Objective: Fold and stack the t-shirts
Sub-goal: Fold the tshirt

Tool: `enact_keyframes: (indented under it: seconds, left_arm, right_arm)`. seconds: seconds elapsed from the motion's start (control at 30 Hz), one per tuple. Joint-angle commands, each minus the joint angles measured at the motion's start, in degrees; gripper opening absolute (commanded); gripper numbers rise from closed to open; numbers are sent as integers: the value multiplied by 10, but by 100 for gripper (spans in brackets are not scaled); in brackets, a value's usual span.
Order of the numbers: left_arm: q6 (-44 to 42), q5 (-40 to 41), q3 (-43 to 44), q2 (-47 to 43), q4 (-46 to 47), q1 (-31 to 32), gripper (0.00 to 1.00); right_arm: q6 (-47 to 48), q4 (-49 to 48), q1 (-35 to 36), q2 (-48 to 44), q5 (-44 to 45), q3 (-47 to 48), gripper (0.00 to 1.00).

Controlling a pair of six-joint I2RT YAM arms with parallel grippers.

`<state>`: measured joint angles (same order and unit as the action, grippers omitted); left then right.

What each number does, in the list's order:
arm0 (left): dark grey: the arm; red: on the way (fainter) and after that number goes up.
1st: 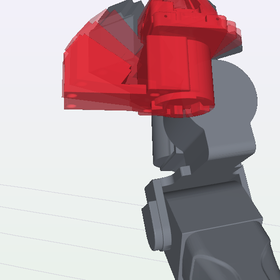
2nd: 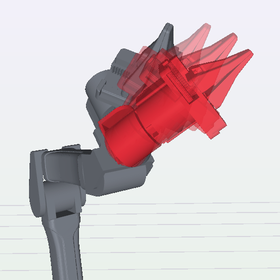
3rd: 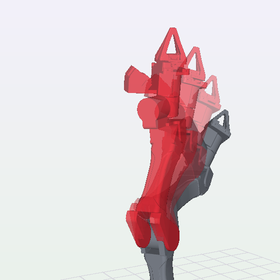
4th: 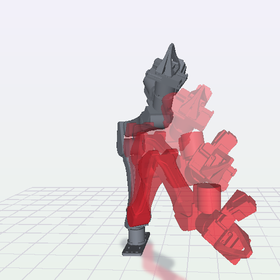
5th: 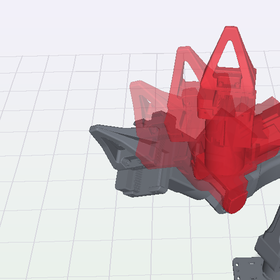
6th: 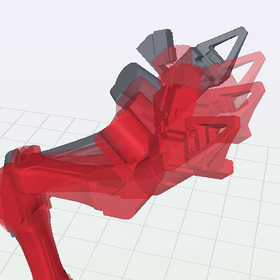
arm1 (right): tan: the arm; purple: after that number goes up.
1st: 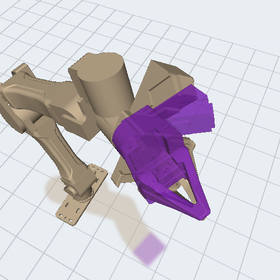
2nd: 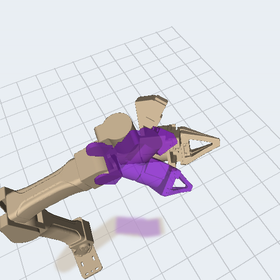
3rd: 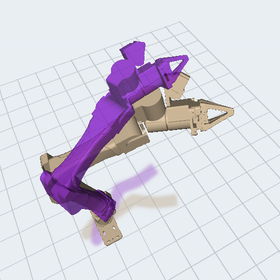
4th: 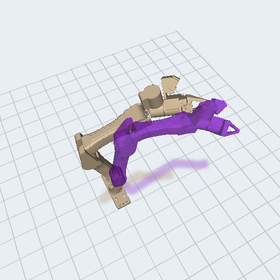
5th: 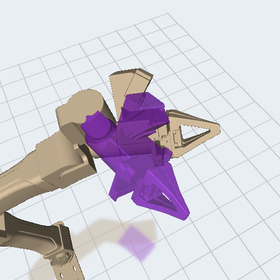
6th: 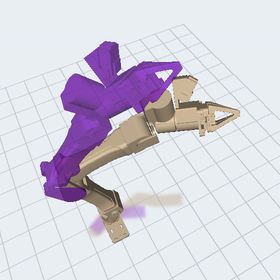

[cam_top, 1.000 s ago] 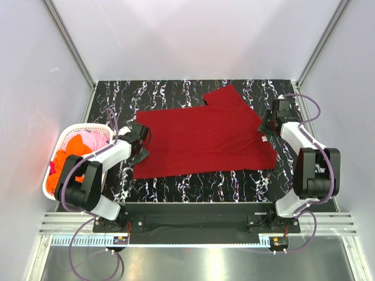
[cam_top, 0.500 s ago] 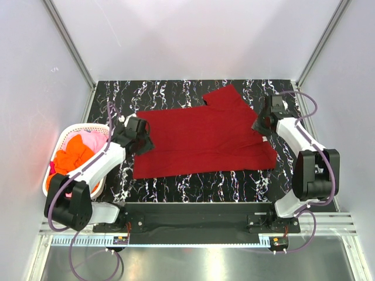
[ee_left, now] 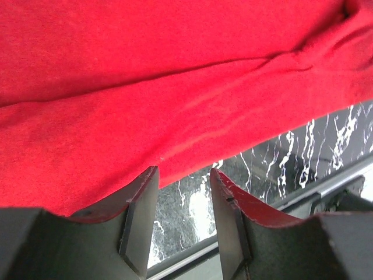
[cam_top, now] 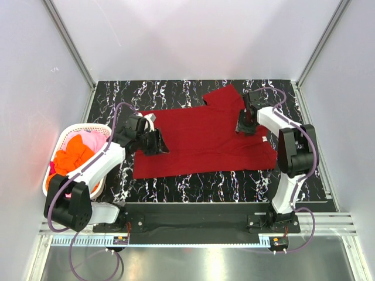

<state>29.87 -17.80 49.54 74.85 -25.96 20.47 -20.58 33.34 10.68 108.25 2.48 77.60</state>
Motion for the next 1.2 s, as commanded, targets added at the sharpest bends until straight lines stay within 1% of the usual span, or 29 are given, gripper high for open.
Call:
enact_keyframes:
  seconds: [0.0,0.13,0.23,0.33,0.47,0.5,0.53,0.57,0.6,0.63,0.7,0.77,0.8,0.87,0.93,1.07,1.17]
  left_arm:
    - [-21,-62,19,-4,22,0,45]
    - [-23,-73,22,-10,23,0,48]
    - [-23,-70,24,-23,24,0,50]
    - [-28,-69,26,-28,20,0,50]
    - [-26,-68,19,-25,17,0,50]
    - [-24,-74,19,-23,17,0,50]
    - [-24,-79,18,-23,17,0,50]
    - [-23,-80,19,-22,16,0,50]
    - [-18,-81,19,-23,17,0,50]
    - [-17,-80,19,-25,16,0,50]
    - [-17,-73,20,-28,17,0,50]
    - [-17,-60,20,-25,16,-1,50]
    - [-18,-38,19,-23,13,0,50]
    - [-17,-37,23,-6,0,-3,50]
    - [-14,-53,23,5,-7,-3,50]
    - [-9,-51,17,-3,-7,-3,50]
    - [-5,-44,13,-10,-7,-3,50]
  right_arm:
    - [51,23,21,2,-13,41,47]
    - [76,28,32,24,9,44,47]
    - [93,29,44,45,1,49,47]
    - [85,54,57,54,43,55,47]
    - [84,55,74,65,77,42,46]
    - [85,59,77,69,87,43,44]
    - [85,63,80,73,108,44,39]
    - [85,62,87,72,117,42,32]
    - [83,63,88,71,125,41,20]
    - [80,62,89,65,142,43,15]
    - [81,61,90,59,150,49,10]
    - [81,60,90,48,155,58,9]
    - [80,57,90,45,156,61,8]
    - [74,46,90,32,159,62,8]
    - [67,35,93,19,157,59,10]
    - [49,0,95,0,147,41,11]
    - [35,-17,99,-8,141,28,16]
